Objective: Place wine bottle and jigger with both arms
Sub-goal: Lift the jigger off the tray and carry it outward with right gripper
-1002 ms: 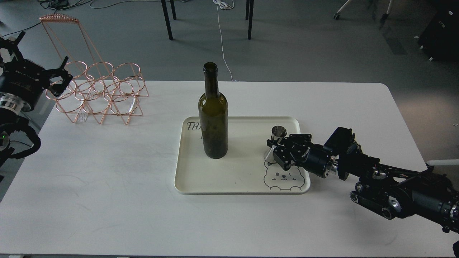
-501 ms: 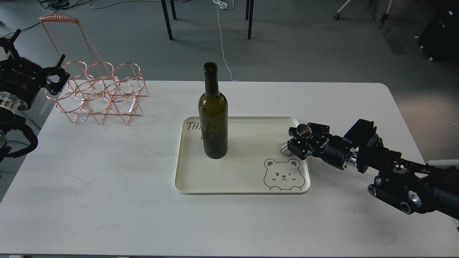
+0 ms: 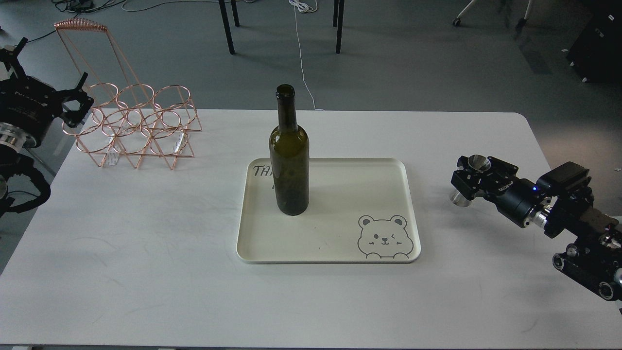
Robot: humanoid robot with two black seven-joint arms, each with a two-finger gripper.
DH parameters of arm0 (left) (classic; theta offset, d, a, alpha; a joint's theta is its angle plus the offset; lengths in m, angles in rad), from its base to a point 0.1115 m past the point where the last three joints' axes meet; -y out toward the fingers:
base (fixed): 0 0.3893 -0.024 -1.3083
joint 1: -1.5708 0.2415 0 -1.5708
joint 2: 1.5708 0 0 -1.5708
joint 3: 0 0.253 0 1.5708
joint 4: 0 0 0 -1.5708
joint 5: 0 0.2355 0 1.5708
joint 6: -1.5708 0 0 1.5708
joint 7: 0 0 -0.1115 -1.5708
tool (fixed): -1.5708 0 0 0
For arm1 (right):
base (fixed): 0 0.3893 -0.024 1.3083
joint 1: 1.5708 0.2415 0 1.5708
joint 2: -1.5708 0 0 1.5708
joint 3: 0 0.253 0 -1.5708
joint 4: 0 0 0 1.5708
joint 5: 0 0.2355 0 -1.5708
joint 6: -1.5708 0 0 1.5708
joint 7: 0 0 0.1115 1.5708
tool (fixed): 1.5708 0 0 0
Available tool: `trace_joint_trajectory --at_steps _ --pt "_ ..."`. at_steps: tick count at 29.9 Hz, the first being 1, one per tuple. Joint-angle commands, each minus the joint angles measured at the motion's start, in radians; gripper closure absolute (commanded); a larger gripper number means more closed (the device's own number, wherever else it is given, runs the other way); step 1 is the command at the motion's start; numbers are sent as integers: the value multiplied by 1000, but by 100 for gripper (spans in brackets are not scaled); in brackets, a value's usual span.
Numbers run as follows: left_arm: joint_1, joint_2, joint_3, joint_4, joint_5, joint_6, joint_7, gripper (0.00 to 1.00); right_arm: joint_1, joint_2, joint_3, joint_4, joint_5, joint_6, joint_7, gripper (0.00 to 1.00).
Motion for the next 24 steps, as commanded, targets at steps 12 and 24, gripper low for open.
trace_joint_trajectory --at_steps 12,24 --pt "0 1 4 -37 6 6 3 2 -93 -33 -4 -11 108 0 0 90" --pt "-8 7 4 -42 6 5 3 2 -90 -50 -4 -2 108 0 0 57"
